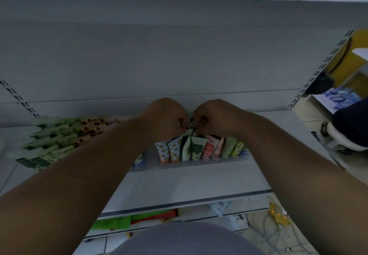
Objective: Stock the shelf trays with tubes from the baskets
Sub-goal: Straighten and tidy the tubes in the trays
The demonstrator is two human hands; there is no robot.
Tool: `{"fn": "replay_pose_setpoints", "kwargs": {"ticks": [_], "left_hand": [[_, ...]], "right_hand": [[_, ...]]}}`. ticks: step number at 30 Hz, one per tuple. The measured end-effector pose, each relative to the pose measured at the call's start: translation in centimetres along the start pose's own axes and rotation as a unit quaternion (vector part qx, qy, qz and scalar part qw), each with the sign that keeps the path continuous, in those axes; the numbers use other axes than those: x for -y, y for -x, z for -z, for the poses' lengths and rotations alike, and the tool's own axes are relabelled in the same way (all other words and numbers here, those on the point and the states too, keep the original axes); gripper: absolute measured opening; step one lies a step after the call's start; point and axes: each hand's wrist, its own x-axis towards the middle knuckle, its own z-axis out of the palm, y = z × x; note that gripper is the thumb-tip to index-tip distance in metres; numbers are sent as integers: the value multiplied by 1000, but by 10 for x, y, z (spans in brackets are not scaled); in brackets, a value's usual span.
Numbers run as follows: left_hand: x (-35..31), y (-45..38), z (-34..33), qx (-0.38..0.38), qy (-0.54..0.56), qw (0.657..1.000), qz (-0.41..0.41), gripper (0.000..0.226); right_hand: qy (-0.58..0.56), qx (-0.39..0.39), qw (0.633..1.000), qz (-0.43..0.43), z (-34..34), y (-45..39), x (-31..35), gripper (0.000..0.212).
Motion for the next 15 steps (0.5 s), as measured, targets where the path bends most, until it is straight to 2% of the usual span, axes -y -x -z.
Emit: {"fn": "replay_pose_setpoints", "kwargs": {"ticks": [10,15], "left_hand": [[3,-2,-1,-9,-18,1000,-8,22],[0,-2,-1,-15,-7,1000,-1,18]], "right_hand": [[7,-24,1000,-8,-9,-3,-6,14],[-6,-61,998,-3,4,8,-12,12]]}}
